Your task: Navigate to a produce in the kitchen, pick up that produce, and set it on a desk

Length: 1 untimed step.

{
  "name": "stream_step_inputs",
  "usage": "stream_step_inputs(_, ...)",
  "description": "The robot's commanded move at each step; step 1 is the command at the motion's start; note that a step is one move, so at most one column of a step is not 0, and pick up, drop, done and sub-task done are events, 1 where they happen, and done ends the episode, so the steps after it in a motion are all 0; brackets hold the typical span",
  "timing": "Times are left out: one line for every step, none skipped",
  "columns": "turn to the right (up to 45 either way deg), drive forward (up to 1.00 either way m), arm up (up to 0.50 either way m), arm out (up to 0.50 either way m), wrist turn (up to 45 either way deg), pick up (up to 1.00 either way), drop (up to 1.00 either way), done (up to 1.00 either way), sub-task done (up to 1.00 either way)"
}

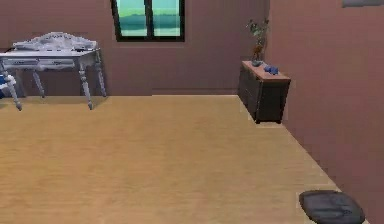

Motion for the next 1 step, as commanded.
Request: stream_step_inputs(-21.0,0.00,0.00,0.00,0.0,0.00,0.00,0.00,0.00)
